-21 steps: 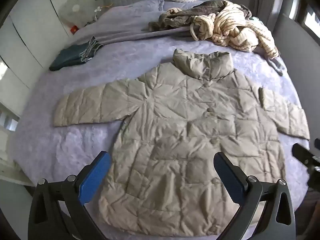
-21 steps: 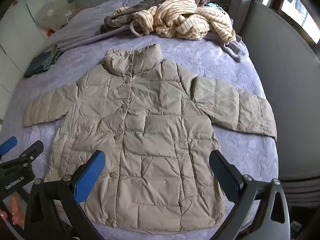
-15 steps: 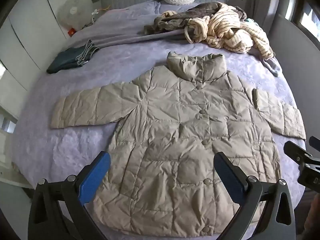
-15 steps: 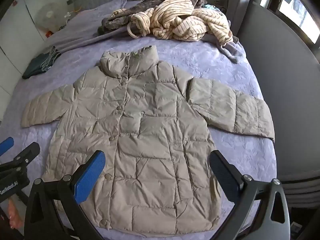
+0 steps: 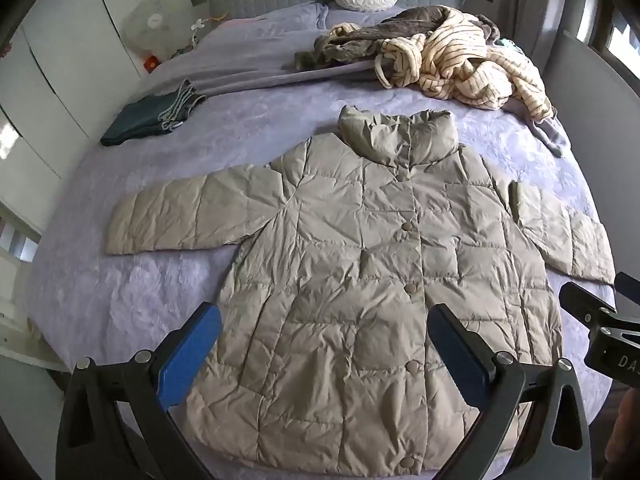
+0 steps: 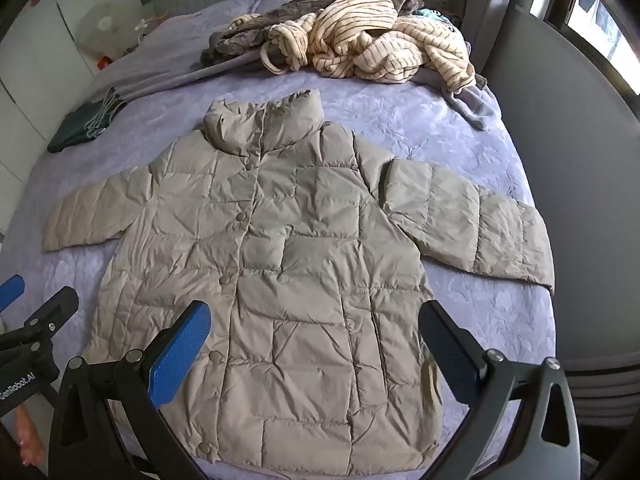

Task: Fold large clothes

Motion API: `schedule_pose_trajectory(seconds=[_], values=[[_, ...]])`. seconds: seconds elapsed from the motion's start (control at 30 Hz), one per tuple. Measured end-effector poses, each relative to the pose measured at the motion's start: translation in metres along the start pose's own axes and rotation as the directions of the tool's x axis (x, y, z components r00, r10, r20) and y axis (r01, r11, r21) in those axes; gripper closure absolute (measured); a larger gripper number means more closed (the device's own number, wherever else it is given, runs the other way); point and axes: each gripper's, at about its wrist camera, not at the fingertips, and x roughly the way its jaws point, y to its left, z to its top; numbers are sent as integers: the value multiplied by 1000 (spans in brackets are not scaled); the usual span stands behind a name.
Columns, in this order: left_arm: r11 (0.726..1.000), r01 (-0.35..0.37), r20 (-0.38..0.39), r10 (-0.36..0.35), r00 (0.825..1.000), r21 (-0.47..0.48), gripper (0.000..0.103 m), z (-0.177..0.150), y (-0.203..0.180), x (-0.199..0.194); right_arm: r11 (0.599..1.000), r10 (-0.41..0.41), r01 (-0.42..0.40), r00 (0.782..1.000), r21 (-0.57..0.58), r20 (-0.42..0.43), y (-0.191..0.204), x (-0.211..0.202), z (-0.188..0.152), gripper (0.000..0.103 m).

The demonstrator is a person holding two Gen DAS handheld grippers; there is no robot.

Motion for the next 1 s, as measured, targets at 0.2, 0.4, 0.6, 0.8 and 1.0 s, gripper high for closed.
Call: schedule_pose_trajectory(seconds=[0.2,0.4,0.6,0.8,1.0], values=[[1000,1,5,-2,1000,13,0,-2,-5,-1,1000,2,-2,1000,1,3,0,-1,-3,0],[1000,-1,3,1,1000,10,0,-1,-5,-1,1000,3,-3,1000,-3,2,-1,-3,-1,0],[1000,-3,4,3,1000,12,0,0,-5,-2,1000,6,-6,1000,-3,0,-1,-4,-1,0],[1000,-4,5,4,1000,10,0,0,-5,-2,1000,5,-5,1000,-3,3,-1,-5,-2,0],[1000,-5,5,5,1000,10,0,0,-5,-2,1000,6,-6,1000,0,7,-1,-7,-1,0]])
